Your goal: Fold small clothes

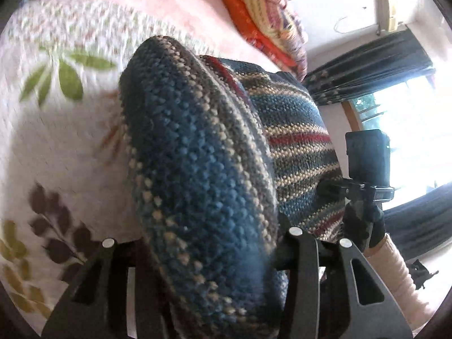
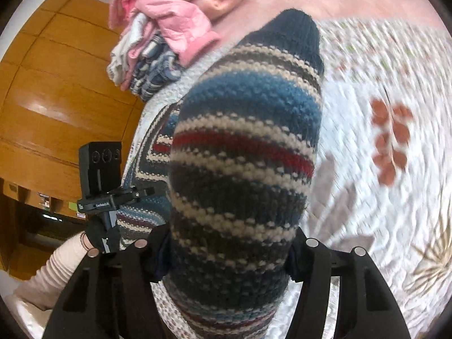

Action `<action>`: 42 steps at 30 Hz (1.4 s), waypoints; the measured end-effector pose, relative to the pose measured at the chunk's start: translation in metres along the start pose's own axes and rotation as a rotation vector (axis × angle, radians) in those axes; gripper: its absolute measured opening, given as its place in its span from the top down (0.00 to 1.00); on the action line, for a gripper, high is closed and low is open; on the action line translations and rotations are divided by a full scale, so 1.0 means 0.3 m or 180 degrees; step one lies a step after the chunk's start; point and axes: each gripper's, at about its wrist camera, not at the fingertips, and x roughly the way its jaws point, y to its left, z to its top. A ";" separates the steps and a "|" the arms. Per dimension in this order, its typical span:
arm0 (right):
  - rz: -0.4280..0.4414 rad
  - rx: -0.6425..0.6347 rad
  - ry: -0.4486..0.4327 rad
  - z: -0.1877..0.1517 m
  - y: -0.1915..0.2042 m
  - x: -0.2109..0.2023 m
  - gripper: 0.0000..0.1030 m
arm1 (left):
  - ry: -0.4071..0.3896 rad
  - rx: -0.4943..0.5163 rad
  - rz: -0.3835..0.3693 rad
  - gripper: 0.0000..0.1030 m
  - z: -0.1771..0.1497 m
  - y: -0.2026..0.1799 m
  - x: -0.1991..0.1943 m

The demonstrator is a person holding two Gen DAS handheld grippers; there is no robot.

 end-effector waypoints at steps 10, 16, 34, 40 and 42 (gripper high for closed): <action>-0.0149 0.0236 0.0234 -0.050 -0.150 0.128 0.31 | -0.0080 -0.0164 0.0054 0.49 -0.092 0.112 0.069; -0.0505 0.0213 0.0221 -0.030 -0.083 0.095 0.24 | -0.0050 -0.0319 0.0212 0.43 -0.118 0.100 0.014; -0.0715 0.0045 -0.0266 -0.296 0.219 -0.065 0.30 | -0.0664 0.0675 0.1367 0.42 -0.292 -0.400 -0.196; -0.1019 0.0287 -0.0119 -0.361 0.140 0.017 0.33 | -0.0496 0.0425 0.1737 0.42 -0.308 -0.279 -0.130; -0.1059 0.0377 -0.0076 -0.368 0.107 0.032 0.36 | -0.0420 0.0352 0.1825 0.41 -0.314 -0.233 -0.113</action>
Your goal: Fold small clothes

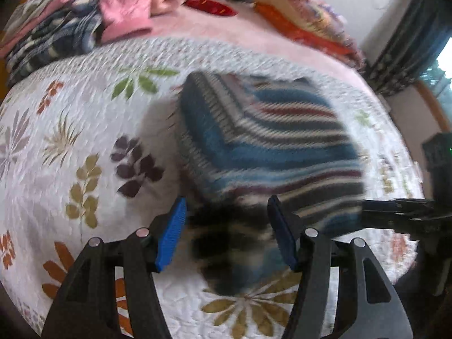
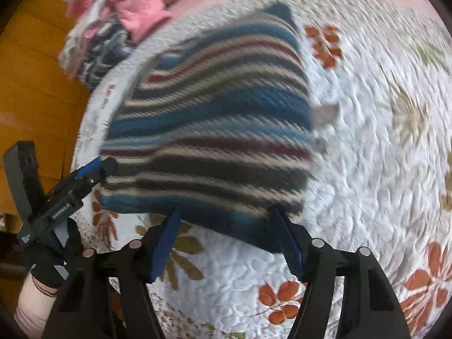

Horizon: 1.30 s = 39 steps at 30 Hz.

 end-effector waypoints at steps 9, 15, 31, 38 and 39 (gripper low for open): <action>-0.0464 -0.0258 0.0061 -0.018 0.018 0.082 0.41 | 0.0199 -0.0135 0.0070 0.33 -0.038 0.072 0.091; -0.0256 -0.0166 -0.0126 -0.022 0.047 0.002 0.37 | 0.0161 -0.0214 0.0052 0.34 -0.030 0.063 0.012; -0.0807 -0.0121 -0.0922 -0.208 0.131 -0.273 0.07 | -0.0122 -0.0425 0.0066 0.16 -0.162 -0.022 -0.329; -0.0982 -0.0161 -0.1074 -0.327 0.164 -0.328 0.04 | -0.0151 -0.0324 0.0192 0.13 -0.258 -0.052 -0.397; -0.0973 -0.0166 -0.1087 -0.339 0.167 -0.330 0.04 | -0.0154 -0.0318 0.0211 0.13 -0.271 -0.053 -0.405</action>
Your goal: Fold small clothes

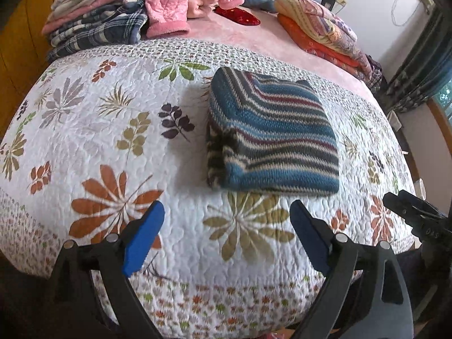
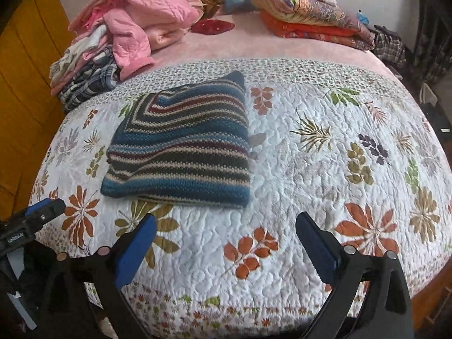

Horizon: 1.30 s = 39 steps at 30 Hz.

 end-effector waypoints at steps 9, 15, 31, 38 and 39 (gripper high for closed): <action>-0.0008 -0.0022 -0.0053 -0.078 0.029 -0.073 0.04 | -0.0147 0.0131 0.0205 0.12 -0.083 -0.033 -0.084; -0.0010 -0.0006 -0.0069 -0.125 0.039 -0.095 0.04 | -0.0245 0.0143 0.0295 0.11 -0.135 -0.052 -0.139; -0.0037 -0.0014 -0.0066 -0.185 0.051 -0.103 0.04 | -0.0334 0.0312 0.0499 0.11 -0.212 -0.113 -0.168; -0.0125 -0.0070 -0.0022 -0.183 0.071 -0.090 0.04 | -0.0303 0.0354 0.0543 0.11 -0.215 -0.120 -0.160; -0.0115 -0.0067 -0.0016 -0.183 0.074 -0.089 0.04 | -0.0286 0.0354 0.0546 0.11 -0.217 -0.119 -0.156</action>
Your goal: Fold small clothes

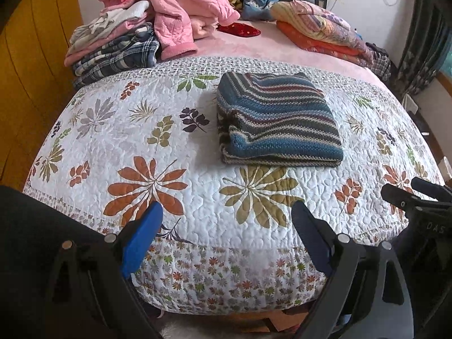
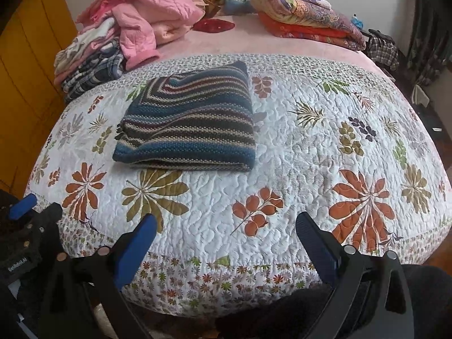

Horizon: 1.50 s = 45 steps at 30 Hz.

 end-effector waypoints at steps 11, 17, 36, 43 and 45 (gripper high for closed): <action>0.0001 -0.0017 0.0020 0.005 0.015 0.005 0.04 | 0.0012 -0.0016 0.0076 0.11 -0.003 0.010 0.006; -0.0011 -0.0034 0.0021 0.005 0.017 0.007 0.04 | -0.0014 0.0004 0.0123 0.11 -0.005 0.007 0.002; 0.0056 -0.0044 0.0119 0.020 0.028 0.052 0.04 | 0.0056 0.0036 0.0137 0.11 -0.004 0.002 0.048; 0.0138 0.0119 0.0020 0.036 0.008 0.050 0.04 | 0.0056 0.0022 0.0160 0.11 0.000 0.003 0.059; 0.0149 0.0148 0.0005 0.041 0.005 0.054 0.04 | 0.0067 0.0026 0.0160 0.11 0.002 0.004 0.064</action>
